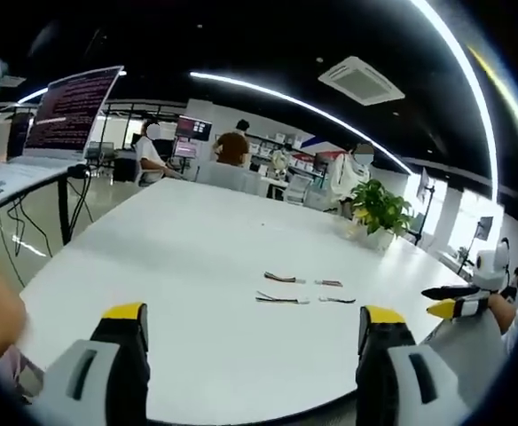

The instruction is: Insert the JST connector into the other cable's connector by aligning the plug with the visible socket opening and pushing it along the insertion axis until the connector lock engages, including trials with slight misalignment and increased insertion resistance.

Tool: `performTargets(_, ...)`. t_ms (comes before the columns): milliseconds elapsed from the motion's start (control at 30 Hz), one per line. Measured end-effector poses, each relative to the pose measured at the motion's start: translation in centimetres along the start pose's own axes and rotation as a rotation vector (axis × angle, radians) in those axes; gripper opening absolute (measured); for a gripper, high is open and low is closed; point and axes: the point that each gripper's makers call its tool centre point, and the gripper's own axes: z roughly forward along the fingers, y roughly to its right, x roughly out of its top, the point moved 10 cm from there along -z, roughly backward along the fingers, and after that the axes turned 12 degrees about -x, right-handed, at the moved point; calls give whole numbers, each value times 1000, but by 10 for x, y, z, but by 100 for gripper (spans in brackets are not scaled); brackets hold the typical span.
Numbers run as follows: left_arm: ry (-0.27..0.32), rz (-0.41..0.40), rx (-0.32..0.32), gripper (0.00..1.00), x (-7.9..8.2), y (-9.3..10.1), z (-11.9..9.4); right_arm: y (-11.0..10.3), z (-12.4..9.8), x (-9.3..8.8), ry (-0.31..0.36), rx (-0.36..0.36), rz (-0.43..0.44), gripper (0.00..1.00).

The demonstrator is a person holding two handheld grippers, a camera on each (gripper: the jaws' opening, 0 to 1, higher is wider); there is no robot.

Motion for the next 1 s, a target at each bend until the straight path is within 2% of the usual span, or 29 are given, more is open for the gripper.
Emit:
performTargets(133,16,-6,7,98,1,-1,-1,0,0,0,-8,5,12,71)
performTargets(267,-24,19,-13,98,0,-2,0,2,0,0,-18,2,-1,71)
performTargets(333,-22,7,-26,99,2,-5,1,4,0,2,-18,-2,1,71)
performTargets(467,-2,16,-22,99,9,-10,1,9,-1,4,-16,-15,5,72)
performTargets(700,-25,55,-36,98,15,-13,4,16,2,11,4,-27,-34,70)
performTargets(900,-12,67,-70,98,26,-16,13,25,5,20,22,-37,-39,69)
performTargets(1000,-12,99,-86,98,31,-16,20,28,8,23,29,-36,-36,69)
